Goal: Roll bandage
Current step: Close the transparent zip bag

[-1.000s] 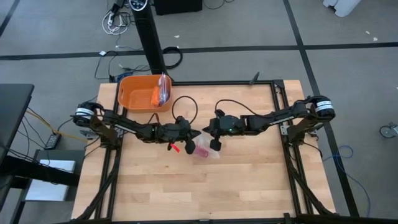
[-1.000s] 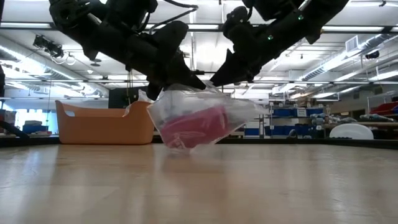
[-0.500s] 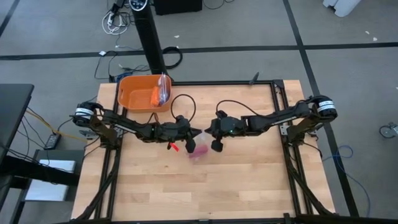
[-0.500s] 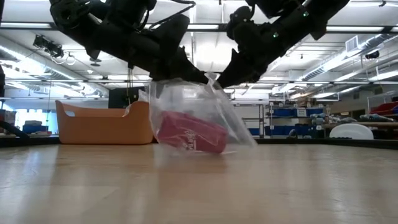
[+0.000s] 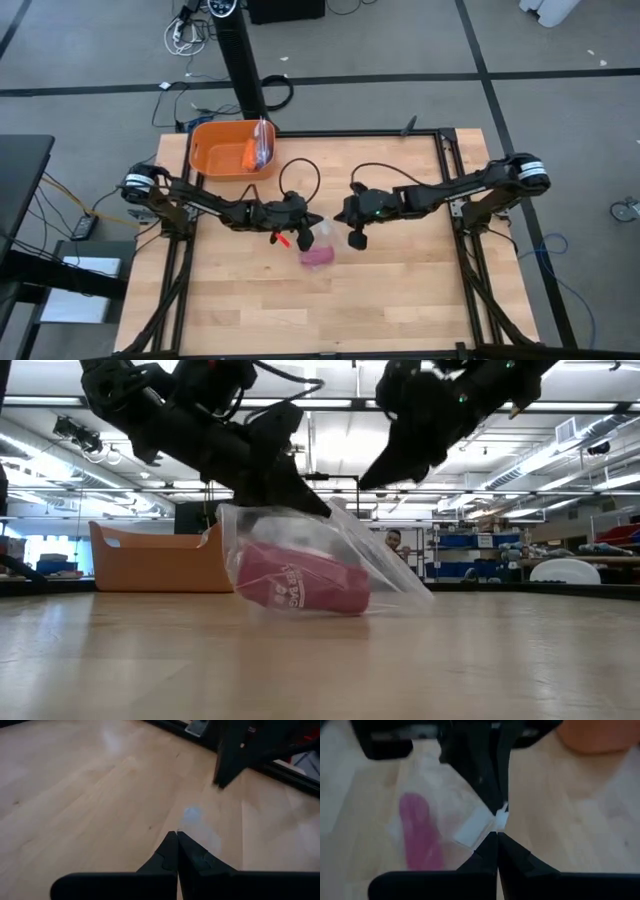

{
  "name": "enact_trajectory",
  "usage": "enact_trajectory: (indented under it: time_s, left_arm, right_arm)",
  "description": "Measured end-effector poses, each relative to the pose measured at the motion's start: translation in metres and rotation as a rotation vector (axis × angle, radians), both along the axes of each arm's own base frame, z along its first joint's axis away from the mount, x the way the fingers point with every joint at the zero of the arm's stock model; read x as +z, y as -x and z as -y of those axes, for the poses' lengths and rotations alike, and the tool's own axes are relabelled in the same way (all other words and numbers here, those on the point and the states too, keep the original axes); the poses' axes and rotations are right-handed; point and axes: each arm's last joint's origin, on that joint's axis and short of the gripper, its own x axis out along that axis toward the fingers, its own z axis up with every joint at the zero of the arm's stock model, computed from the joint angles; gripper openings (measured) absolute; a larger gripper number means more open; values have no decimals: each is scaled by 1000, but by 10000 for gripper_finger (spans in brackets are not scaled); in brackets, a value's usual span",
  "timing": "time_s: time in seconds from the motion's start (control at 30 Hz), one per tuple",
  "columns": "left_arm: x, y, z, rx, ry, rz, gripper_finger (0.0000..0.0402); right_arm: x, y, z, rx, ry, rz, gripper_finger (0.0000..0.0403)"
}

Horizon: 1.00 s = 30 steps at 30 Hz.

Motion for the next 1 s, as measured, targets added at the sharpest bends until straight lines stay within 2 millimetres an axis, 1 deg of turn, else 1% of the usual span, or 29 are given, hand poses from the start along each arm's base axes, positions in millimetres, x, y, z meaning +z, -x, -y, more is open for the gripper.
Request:
enact_trajectory:
  time_s: [0.1,0.2,0.33,0.43,0.53,0.73,0.87,1.0]
  left_arm:
    - [-10,-1,0,3,-3,-38,0]
    - [-22,-3,-1,8,-6,-84,1]
    - [-41,-4,-1,1,-2,-158,1]
    - [-49,-5,0,-39,20,-179,9]
    - [-48,-7,1,-54,27,-187,26]
    - [-37,-15,2,-75,11,-194,56]
    - [-33,-19,2,-101,-33,-242,63]
    - [-26,-25,3,-121,-37,-222,63]
  right_arm:
    - [-11,-4,2,-5,1,-36,5]
    - [-17,-7,7,-23,2,-56,2]
    - [-21,-5,14,-49,-2,-92,2]
    - [-23,-4,16,-49,-11,-123,2]
    - [-24,-3,17,-46,-23,-133,2]
    - [-26,-1,17,-48,-24,-160,2]
    - [-28,0,17,-55,-35,-171,1]
    - [-40,6,17,-61,-75,-157,1]
